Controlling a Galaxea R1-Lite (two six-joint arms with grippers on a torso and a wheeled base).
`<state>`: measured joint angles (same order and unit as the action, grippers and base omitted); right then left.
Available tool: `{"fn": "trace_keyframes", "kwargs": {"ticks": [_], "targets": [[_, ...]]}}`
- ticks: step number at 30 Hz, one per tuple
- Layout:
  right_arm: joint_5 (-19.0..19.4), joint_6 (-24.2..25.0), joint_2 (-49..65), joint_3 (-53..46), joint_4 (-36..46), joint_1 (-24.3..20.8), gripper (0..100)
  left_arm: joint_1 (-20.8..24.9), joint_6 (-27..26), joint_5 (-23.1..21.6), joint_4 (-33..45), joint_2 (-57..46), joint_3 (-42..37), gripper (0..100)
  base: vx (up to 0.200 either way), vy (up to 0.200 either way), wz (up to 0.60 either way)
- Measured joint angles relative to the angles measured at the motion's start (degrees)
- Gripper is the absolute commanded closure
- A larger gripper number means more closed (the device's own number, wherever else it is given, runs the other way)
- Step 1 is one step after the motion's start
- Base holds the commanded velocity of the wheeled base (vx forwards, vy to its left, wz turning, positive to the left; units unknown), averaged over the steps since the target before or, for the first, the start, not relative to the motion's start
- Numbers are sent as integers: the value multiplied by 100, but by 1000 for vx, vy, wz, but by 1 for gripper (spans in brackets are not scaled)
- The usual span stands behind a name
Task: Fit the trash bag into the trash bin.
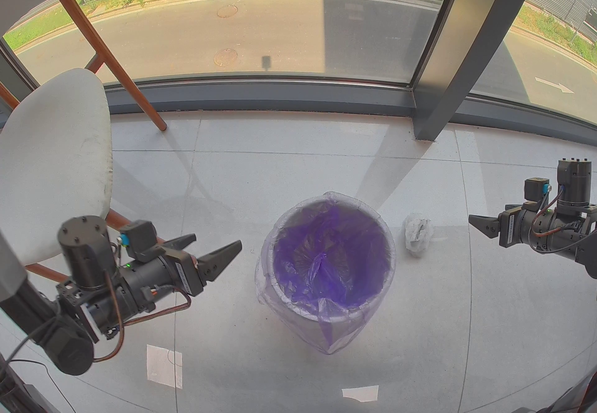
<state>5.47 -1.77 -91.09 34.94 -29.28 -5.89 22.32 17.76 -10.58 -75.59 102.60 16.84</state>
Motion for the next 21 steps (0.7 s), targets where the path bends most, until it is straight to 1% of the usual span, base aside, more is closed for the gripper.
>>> {"fn": "trace_keyframes", "kwargs": {"ticks": [5, 11, 14, 15, 18, 21], "targets": [[-6, 0, -315, -38, 13, 247, 0, 171, 60, -6, 1100, -1392, 422, 0, 0, 0, 0], [-15, 49, -918, 54, -77, 424, 0, 245, -39, 84, 3356, -2845, 1204, 0, 0, 0, 0], [-30, 217, -1321, 227, -165, 451, 0, 199, -266, 229, 4398, -3405, 1538, 0, 0, 0, 0], [-41, 349, -1531, 347, -167, 449, 0, 166, -380, 319, 4741, -3621, 1670, 0, 0, 0, 0], [-66, 667, -2041, 778, -83, 399, 0, 77, -594, 602, 5266, -4063, 1930, 0, 0, 0, 0], [-90, 942, -2534, 1335, 145, 328, 0, -9, -751, 1072, 5431, -4400, 2109, 0, 0, 0, 0]]}}
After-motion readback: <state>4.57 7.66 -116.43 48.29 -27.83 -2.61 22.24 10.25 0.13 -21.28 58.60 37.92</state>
